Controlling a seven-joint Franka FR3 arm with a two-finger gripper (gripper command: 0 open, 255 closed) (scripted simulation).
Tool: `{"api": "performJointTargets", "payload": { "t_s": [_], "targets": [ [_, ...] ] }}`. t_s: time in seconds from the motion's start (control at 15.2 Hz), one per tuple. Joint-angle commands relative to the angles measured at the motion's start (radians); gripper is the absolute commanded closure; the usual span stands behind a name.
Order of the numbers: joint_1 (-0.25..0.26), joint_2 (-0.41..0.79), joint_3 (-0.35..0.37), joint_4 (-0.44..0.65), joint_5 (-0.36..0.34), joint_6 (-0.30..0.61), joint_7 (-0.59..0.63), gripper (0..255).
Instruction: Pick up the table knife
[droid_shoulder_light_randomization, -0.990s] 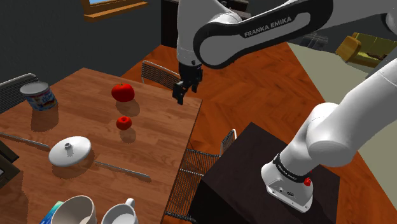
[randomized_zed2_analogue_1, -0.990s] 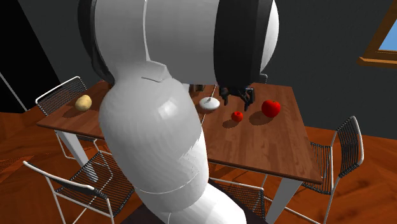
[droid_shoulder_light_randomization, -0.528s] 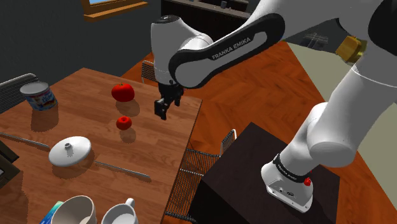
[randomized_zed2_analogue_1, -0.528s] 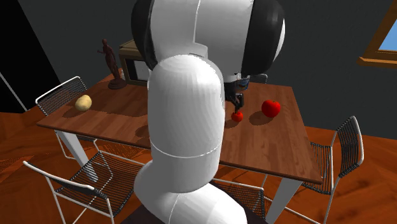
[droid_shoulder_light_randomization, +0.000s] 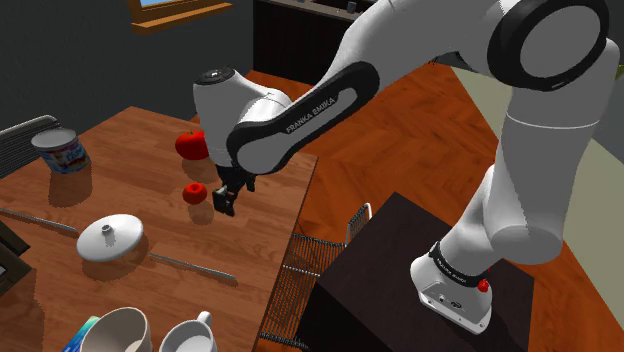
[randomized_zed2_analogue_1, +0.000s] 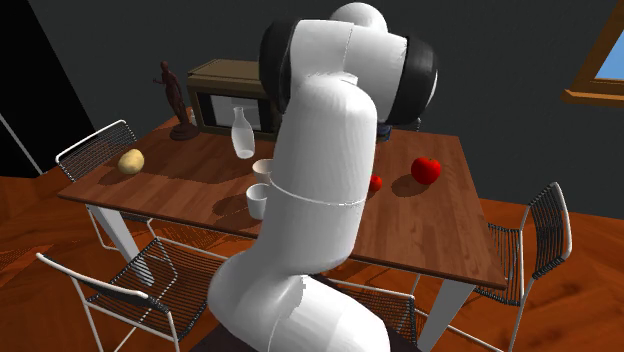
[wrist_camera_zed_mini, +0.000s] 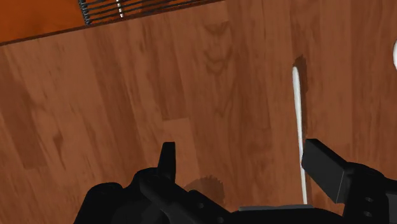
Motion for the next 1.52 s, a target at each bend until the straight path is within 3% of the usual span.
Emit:
{"api": "performJointTargets", "payload": {
  "t_s": [0.0, 0.86, 1.45],
  "targets": [
    [0.028, 0.071, 0.003, 0.049, -0.021, 0.007, 0.017, 0],
    [0.208, 0.542, -0.007, 0.508, -0.103, -0.047, 0.012, 0],
    [0.222, 0.623, -0.025, 0.544, -0.118, -0.002, 0.017, 0]
  ]
}}
